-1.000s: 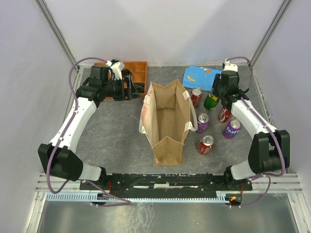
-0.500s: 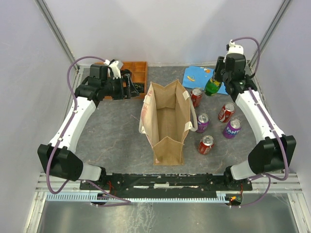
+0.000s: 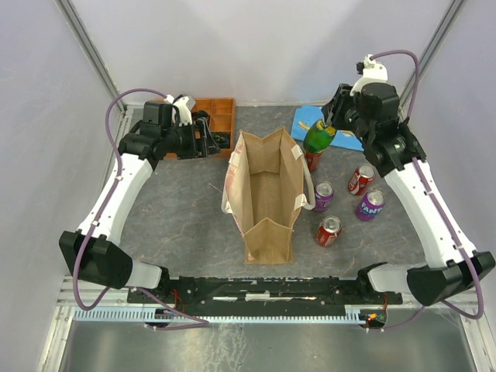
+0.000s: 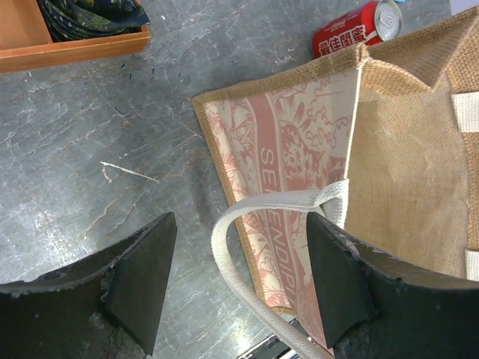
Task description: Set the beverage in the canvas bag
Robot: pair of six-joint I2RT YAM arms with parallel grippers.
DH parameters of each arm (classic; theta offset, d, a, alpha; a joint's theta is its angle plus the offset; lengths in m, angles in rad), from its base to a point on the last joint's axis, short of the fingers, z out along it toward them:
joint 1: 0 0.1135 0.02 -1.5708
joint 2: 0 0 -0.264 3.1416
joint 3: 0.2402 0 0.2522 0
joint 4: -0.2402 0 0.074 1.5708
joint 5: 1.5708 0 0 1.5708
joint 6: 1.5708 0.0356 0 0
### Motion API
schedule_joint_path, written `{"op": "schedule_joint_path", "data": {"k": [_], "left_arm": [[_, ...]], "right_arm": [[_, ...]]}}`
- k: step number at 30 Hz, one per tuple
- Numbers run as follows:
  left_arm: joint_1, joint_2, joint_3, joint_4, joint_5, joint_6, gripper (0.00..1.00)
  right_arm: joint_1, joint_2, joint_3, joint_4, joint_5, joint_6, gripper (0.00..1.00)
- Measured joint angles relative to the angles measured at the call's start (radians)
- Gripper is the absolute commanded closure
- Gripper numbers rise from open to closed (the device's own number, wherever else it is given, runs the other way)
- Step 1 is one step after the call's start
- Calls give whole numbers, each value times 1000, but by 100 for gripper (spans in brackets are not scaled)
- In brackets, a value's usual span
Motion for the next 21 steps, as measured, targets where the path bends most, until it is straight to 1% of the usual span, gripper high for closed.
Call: {"op": "schedule_joint_path", "data": {"k": [5,10,15,21], "left_arm": [[-19,5,52,-31,-5,0,24],[-37,8,76,-35,-5,0,24],[-42,28,79,-37,-7,0,24],[-45,50,84,-37,-13,0,23]], "right_arm": [[53,-52,17,-25,-24,46,100],[104,-62,63,-38,-31,65,100],[152,-39,134,-35,-46,70,100],[204,11,143,-14,-49,70,100]]}}
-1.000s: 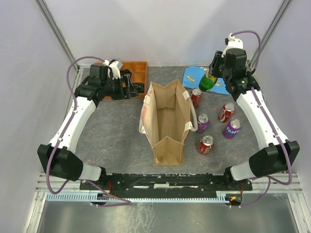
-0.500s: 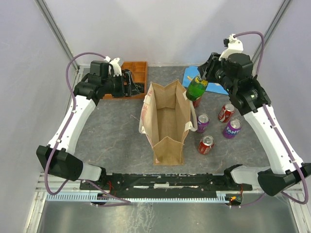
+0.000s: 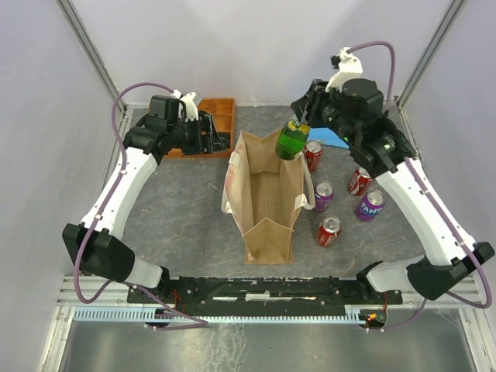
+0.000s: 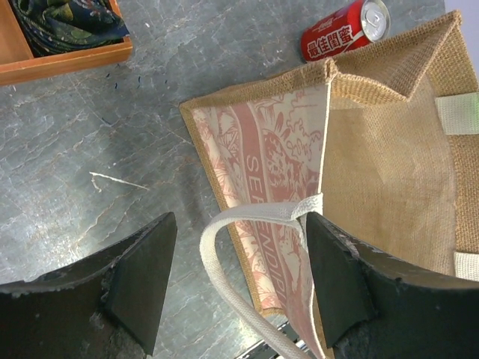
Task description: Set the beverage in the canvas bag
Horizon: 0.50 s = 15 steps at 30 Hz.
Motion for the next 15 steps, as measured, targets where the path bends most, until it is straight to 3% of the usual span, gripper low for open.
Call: {"op": "schedule_joint_path", "data": {"k": [15], "left_arm": [[-40,19,53,-26,6,1,23]], "right_arm": [[139,127,-133,61,57,-46,100]]}}
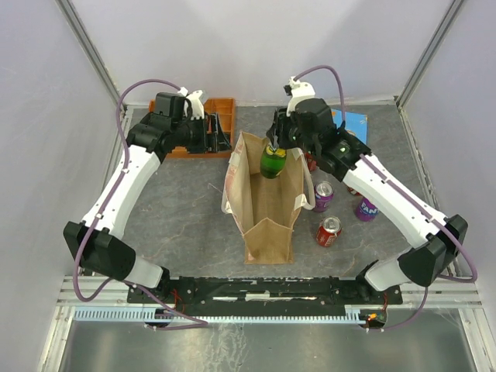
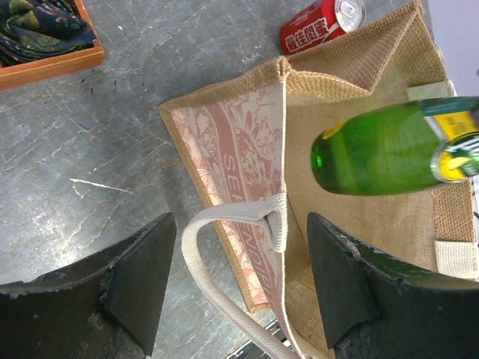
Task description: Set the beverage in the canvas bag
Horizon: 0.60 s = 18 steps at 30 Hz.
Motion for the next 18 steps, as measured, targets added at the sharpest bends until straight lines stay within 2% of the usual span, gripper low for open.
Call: {"op": "schedule_joint_path", "data": {"k": [12,18], "left_arm": [[-92,6,6,-21,34,13,23],[-111,11,2,-22,39,33,23]], "right_arm": [[104,25,-174,91,135,-77,100],[113,52,-245,149,187,-101,100]]}}
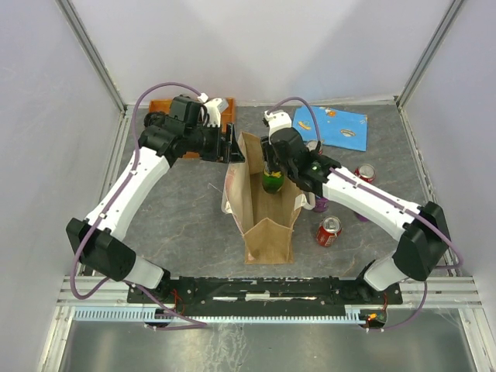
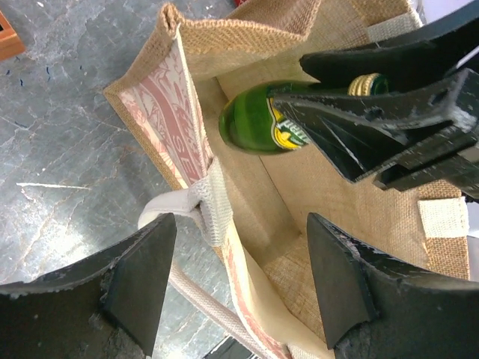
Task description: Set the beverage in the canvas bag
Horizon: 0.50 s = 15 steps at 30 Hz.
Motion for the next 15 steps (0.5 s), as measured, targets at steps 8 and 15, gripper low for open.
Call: {"op": "schedule_joint_path", "data": {"k": [8,15], "left_arm": [[-5,4,-45,2,-6,10,24],[-5,4,-100,2,-9,18,24]], "right_arm": [[0,32,-93,105,59,-15,100],[0,70,-158,195,101,-20,100]]}}
